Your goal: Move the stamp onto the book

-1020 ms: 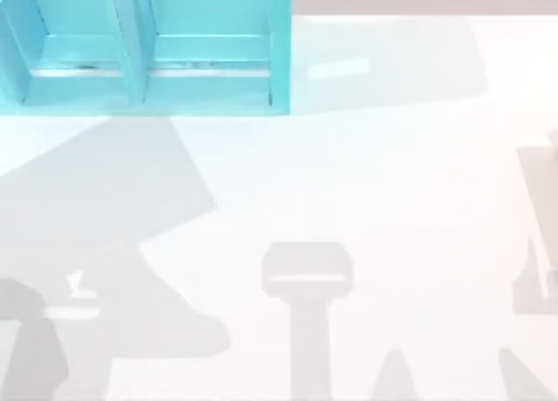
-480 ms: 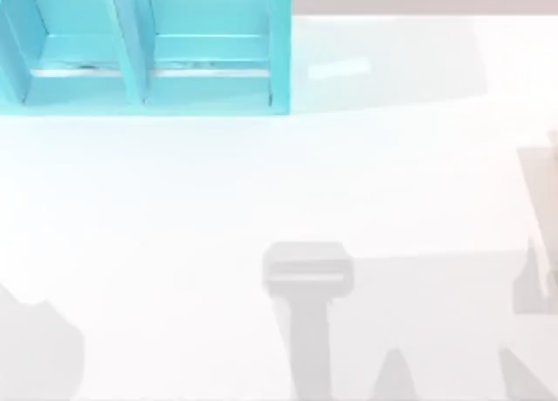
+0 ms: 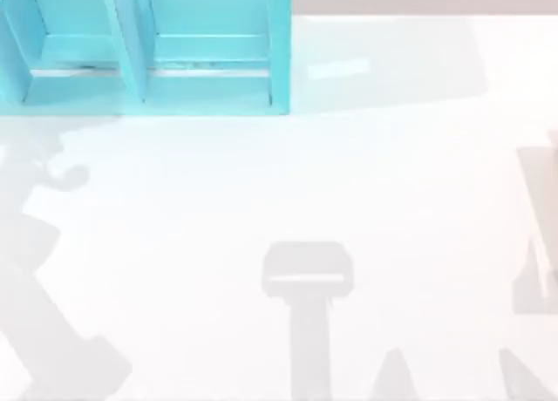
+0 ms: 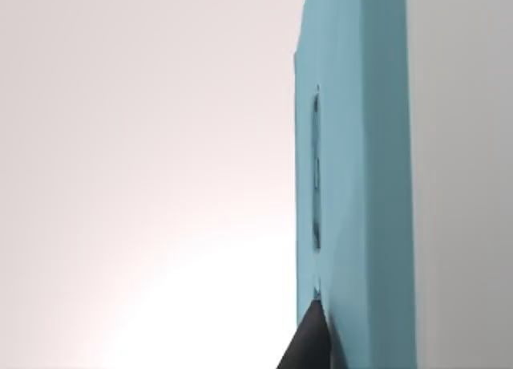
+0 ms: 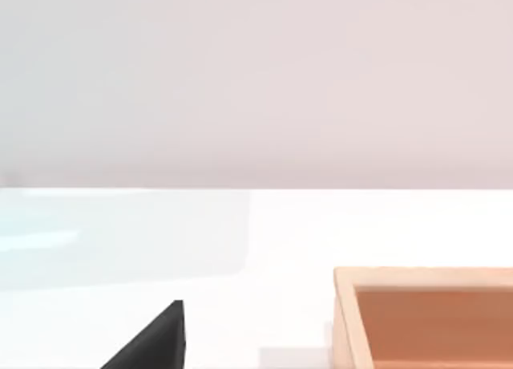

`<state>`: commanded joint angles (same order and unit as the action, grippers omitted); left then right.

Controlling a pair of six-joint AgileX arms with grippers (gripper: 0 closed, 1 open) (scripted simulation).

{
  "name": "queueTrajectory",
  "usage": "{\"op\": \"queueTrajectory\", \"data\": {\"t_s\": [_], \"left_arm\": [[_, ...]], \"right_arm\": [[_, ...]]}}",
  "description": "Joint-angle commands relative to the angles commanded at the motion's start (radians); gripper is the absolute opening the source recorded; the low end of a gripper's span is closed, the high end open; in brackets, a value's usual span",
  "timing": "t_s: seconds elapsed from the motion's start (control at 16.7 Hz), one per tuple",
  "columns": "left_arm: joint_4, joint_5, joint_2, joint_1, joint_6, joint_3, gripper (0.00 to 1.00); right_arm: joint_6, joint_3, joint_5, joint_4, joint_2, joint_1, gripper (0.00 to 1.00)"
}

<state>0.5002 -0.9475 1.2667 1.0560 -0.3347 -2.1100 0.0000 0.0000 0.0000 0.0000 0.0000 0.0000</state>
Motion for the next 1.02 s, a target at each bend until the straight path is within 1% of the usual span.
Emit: {"op": "queueTrajectory", "data": {"t_s": [0.54, 1.02], "left_arm": [[0.021, -0.086, -0.084, 0.176, -0.109, -0.52, 0.0], [0.026, -0.147, -0.155, 0.336, -0.199, -0.939, 0.0]], "right_arm": [[0.0, 0.0, 0.0, 0.0, 0.0, 0.0, 1.0], [0.0, 0.0, 0.0, 0.0, 0.0, 0.0, 1.0]]}}
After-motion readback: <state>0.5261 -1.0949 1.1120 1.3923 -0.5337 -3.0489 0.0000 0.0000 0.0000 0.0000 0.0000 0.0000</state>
